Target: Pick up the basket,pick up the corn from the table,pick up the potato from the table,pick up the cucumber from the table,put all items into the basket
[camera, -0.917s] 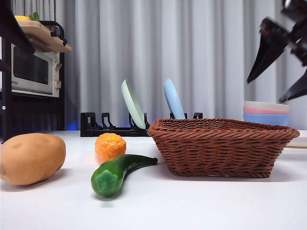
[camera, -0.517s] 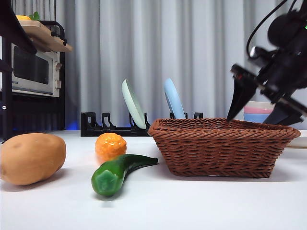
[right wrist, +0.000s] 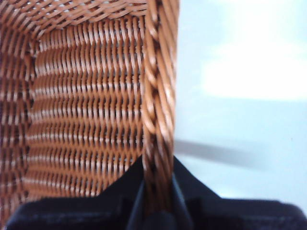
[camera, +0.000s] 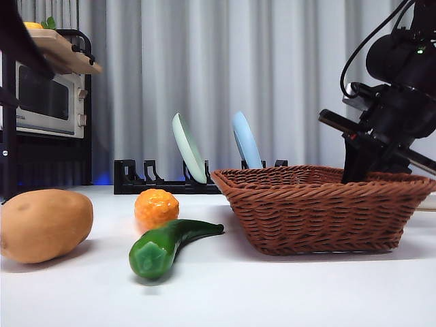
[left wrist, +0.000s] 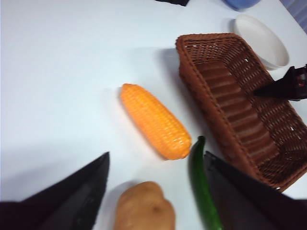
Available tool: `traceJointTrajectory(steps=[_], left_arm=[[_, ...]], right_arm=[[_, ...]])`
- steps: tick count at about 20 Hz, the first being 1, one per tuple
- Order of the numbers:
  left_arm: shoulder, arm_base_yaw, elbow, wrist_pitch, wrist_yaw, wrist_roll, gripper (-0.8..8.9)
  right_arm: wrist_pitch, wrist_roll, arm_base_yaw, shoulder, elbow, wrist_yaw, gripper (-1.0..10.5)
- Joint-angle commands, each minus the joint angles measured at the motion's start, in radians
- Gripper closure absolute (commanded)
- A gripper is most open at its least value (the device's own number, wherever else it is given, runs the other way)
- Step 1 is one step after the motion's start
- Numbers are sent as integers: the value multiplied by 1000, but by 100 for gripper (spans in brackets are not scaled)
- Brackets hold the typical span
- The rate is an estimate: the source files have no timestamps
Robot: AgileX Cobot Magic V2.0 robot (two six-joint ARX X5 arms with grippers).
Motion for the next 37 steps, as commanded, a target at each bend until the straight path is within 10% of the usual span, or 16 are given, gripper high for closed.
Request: traceJointTrajectory(steps=[1, 25, 30, 37], left_arm=[[18, -32, 2, 82, 5, -57, 333], [951, -337, 549, -119, -334, -148, 347], [959, -346, 549, -112, -338, -53, 825], [798, -343, 634, -182, -399, -2, 821]], right_arm=[[-3, -19, -4, -64, 0, 9, 963], [-230, -39, -37, -652, 0, 63, 963], [-229, -39, -38, -652, 0, 63, 963], [-186, -38, -37, -596, 0, 63, 963]])
